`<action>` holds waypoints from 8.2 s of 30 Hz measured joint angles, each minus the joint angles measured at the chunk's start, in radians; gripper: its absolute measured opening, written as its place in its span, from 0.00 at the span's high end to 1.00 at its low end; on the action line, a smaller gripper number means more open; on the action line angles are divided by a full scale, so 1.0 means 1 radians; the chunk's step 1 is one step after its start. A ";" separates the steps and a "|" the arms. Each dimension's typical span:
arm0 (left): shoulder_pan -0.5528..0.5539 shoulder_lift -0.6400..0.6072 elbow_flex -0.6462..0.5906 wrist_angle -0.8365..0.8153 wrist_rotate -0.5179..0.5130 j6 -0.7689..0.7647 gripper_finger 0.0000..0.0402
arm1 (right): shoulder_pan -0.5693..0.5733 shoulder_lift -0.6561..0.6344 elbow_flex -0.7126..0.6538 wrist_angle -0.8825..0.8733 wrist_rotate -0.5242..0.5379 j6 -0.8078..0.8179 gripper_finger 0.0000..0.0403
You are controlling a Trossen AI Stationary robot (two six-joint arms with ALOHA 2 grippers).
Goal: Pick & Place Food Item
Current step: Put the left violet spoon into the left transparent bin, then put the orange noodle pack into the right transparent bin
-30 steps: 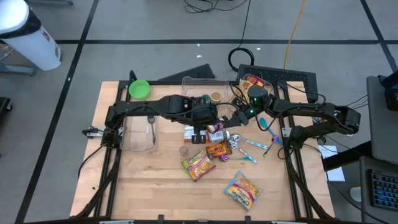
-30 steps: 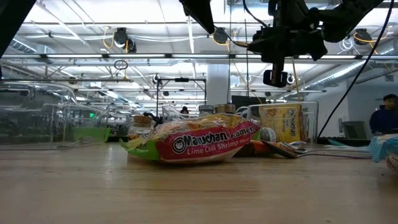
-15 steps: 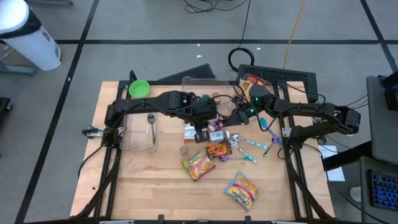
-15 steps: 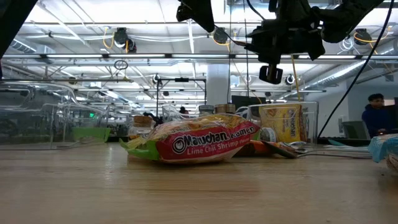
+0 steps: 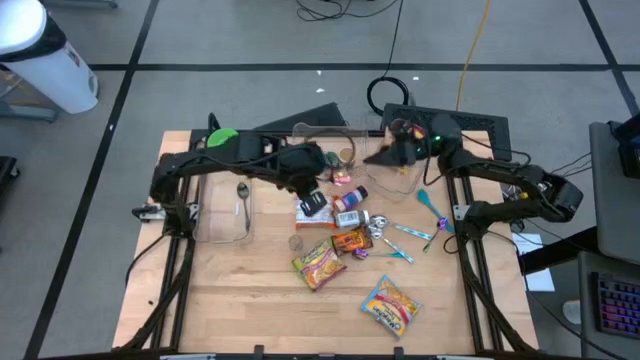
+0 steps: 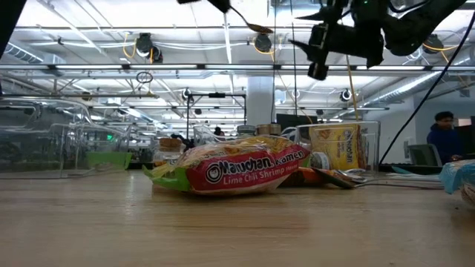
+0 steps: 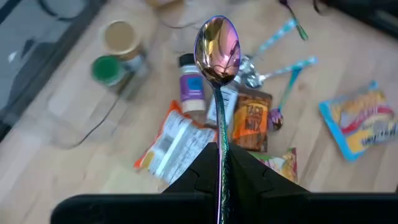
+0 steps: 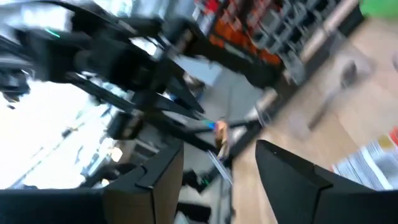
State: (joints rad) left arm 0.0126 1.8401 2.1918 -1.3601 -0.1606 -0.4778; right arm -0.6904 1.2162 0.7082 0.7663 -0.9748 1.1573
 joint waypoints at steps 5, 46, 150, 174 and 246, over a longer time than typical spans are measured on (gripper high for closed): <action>-0.013 -0.076 0.001 -0.137 -0.085 -0.217 0.95 | -0.035 -0.025 0.000 0.103 0.003 0.099 0.52; -0.314 -0.304 -0.749 -0.211 -0.362 -1.539 0.95 | 0.018 -0.057 0.000 0.097 0.034 0.061 0.54; -0.046 -0.496 -1.558 0.572 -0.075 -1.146 0.98 | 0.018 -0.057 0.000 0.044 0.139 0.031 0.54; -0.046 -0.496 -1.558 0.548 -0.075 -1.138 0.68 | 0.019 -0.057 0.000 0.044 0.140 0.034 0.54; -0.061 -0.669 -1.125 1.156 0.130 0.371 0.67 | 0.505 -0.045 0.000 0.062 0.882 -0.499 0.54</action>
State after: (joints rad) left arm -0.0479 1.1708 1.0664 -0.2037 -0.0310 -0.1068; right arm -0.1858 1.1713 0.7078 0.8288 -0.0928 0.6580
